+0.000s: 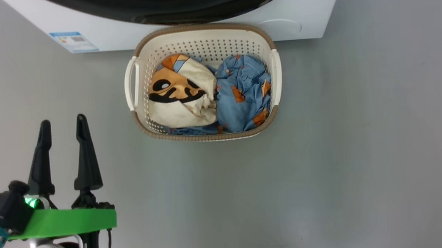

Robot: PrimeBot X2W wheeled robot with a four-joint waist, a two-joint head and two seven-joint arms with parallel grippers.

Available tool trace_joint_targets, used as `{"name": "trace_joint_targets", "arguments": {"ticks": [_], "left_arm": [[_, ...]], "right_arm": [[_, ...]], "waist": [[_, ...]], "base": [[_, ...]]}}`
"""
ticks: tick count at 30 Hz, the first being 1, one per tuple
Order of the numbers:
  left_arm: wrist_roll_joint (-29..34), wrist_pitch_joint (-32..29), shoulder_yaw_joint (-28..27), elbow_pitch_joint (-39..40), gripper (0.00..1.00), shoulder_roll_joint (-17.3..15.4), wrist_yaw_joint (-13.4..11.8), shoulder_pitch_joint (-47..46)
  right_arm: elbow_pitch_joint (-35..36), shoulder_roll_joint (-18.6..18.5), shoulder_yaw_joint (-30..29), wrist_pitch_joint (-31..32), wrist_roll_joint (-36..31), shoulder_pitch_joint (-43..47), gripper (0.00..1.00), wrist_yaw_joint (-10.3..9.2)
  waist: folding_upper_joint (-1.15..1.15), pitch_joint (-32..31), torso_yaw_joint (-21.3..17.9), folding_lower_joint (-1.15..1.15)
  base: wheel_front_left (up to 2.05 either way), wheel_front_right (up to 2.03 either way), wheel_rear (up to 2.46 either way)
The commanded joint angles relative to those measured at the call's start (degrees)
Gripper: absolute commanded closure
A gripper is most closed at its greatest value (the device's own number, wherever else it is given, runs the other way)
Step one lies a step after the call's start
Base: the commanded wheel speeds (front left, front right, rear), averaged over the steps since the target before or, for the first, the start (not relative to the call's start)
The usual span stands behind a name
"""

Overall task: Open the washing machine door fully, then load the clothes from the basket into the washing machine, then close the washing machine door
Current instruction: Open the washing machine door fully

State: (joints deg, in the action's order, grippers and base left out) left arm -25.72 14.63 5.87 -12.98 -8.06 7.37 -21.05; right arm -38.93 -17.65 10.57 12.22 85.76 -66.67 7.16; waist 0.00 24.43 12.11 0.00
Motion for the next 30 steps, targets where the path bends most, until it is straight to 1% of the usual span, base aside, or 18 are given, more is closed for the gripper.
{"name": "trace_joint_targets", "arguments": {"ticks": [1, 7, 13, 20, 30], "left_arm": [[-0.4, 0.4, -1.6, 1.7, 0.0, -2.0, 0.1, -1.1], [-0.8, 0.4, -1.2, 1.9, 0.0, -1.8, 0.1, -1.7], [-1.2, 0.4, -0.8, 2.0, 0.0, -1.4, 0.1, -2.2], [-1.9, 0.4, -0.1, 1.8, 0.0, -0.8, 0.1, -2.5], [-2.5, 0.4, 0.0, 1.5, 0.0, -0.2, 0.1, -3.1]], "right_arm": [[1.0, 0.6, -0.2, 1.3, 0.9, -1.5, 1.0, 0.33], [-0.1, 0.3, 0.2, 6.6, 3.1, -4.7, 1.0, 0.33], [-2.7, 0.0, 2.1, 9.0, 1.6, -8.4, 1.0, 0.33], [-4.8, 0.0, 3.9, 10.9, 0.3, -11.9, 1.0, 0.33], [-7.3, 0.5, 5.1, 11.5, -0.8, -14.9, 1.0, 0.33]], "waist": [[0.0, 1.2, 1.2, 0.0], [0.0, 2.5, 2.4, 0.0], [0.0, 4.0, 3.3, 0.0], [0.0, 5.2, 4.8, 0.0], [0.0, 6.5, 6.7, 0.0]], "base": [[0.0, 0.0, 0.0], [0.0, 0.0, 0.0], [0.0, 0.0, 0.0], [0.0, 0.0, 0.0], [0.0, 0.0, 0.0]]}}
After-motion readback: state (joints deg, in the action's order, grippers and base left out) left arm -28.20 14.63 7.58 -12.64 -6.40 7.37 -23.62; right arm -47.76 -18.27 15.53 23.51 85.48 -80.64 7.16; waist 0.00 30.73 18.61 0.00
